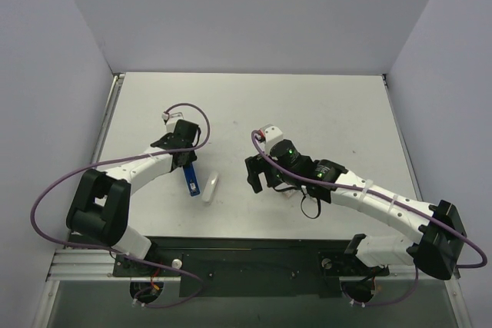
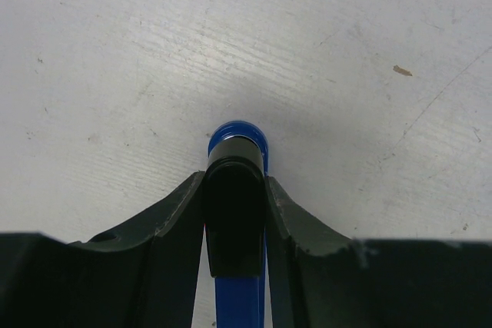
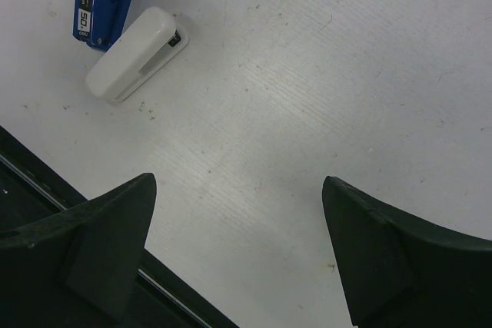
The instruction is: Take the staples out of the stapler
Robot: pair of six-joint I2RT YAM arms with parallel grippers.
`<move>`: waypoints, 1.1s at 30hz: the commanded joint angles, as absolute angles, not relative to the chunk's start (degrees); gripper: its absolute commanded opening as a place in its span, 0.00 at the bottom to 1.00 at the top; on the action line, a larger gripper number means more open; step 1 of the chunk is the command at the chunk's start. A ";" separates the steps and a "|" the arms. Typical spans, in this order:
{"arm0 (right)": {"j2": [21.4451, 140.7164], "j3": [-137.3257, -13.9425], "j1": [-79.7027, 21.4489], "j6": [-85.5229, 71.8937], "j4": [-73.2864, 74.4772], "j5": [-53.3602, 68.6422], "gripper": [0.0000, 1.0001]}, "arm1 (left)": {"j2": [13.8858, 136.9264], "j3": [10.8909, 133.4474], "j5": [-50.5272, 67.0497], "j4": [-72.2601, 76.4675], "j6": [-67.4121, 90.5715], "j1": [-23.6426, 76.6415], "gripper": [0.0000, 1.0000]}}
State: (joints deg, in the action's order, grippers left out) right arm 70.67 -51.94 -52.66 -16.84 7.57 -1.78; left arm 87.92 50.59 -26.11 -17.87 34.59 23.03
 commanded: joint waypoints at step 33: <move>55.02 -58.09 -54.05 -12.66 21.53 -1.24 0.82 | 53.00 54.41 16.67 -17.41 24.43 23.55 0.00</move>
